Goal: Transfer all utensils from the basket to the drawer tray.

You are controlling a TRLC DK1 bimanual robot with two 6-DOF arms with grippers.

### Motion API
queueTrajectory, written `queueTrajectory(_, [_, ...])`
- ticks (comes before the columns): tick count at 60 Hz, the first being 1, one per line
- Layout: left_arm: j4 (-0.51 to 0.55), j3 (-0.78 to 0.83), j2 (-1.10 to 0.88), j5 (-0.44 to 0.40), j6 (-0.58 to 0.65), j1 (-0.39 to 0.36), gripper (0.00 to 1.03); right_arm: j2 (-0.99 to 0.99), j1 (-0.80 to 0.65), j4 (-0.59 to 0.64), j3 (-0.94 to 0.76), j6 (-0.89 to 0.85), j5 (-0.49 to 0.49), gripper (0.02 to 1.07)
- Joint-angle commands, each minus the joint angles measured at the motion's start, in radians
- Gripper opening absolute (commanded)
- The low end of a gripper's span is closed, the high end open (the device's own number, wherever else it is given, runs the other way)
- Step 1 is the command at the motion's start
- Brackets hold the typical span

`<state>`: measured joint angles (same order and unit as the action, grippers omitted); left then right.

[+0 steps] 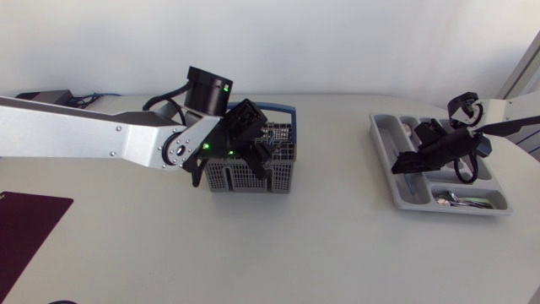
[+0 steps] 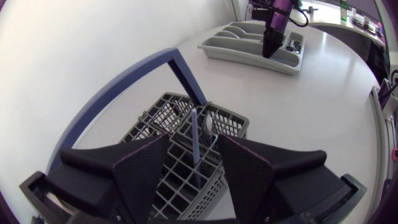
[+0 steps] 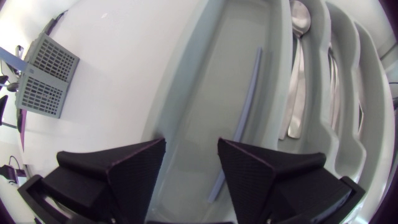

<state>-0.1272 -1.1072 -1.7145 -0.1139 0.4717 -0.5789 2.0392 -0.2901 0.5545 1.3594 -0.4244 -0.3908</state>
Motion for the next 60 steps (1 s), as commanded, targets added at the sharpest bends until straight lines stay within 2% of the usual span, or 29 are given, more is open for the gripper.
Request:
queueTrajectory(1, [-0.028,0.012,-0.030,0.005,-0.012,-0.012,0.49,-0.039,0.020,-0.008,-0.046,0.019,-0.006,0.77])
queueTrajectory(11, [-0.049,0.012,-0.045,0.005,-0.024,-0.015,0.35,-0.076,0.046,-0.036,-0.097,0.019,-0.006,0.77])
queueTrajectory(19, [-0.068,0.014,-0.045,0.005,-0.031,-0.015,0.19,-0.105,0.063,-0.047,-0.126,0.019,-0.006,0.77])
queueTrajectory(32, [-0.080,0.018,-0.043,0.005,-0.041,-0.015,0.06,-0.155,0.089,-0.057,-0.164,0.019,-0.003,0.77])
queueTrajectory(34, [-0.080,0.018,-0.043,0.005,-0.042,-0.015,0.06,-0.162,0.089,-0.059,-0.171,0.019,-0.002,0.77])
queueTrajectory(41, [-0.080,0.021,-0.034,0.005,-0.050,-0.015,0.06,-0.223,0.100,-0.088,-0.204,0.021,0.030,0.90])
queueTrajectory(60, [-0.100,0.041,0.039,0.005,-0.065,-0.009,0.04,-0.387,0.164,-0.102,-0.276,0.029,0.056,0.91])
